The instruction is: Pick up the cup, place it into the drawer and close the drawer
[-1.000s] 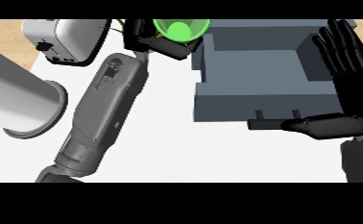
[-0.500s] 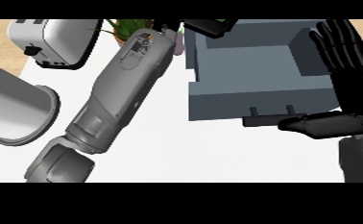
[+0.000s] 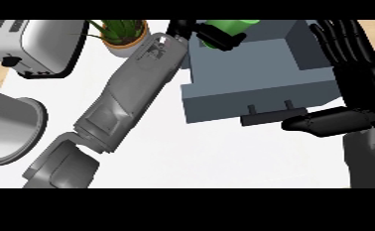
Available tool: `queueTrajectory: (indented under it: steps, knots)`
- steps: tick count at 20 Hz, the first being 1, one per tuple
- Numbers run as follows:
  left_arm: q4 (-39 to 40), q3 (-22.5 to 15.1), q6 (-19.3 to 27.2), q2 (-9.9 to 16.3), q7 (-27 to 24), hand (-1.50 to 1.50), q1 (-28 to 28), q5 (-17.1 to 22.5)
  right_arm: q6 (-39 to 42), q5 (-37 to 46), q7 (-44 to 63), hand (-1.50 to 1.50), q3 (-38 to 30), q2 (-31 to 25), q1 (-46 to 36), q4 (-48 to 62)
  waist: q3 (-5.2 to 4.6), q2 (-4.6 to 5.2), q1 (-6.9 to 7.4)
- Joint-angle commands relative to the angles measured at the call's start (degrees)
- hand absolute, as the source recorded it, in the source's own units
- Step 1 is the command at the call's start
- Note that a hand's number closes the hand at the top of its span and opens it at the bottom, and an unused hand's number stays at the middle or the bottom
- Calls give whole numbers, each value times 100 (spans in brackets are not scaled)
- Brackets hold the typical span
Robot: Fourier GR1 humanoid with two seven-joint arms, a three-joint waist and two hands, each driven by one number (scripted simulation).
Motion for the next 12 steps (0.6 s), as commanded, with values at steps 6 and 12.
queueTrajectory:
  steps: [6, 12]
  knots:
    - [261, -680, -186, 0, 30, -150, 104, 252, 151, -48, -108, -150, 169, 58, -190, 115, 2, 109, -418]
    - [-246, -408, -189, 0, -523, -150, 521, 1133, 792, -669, 39, -150, 607, 202, -324, 158, -11, 122, -526]
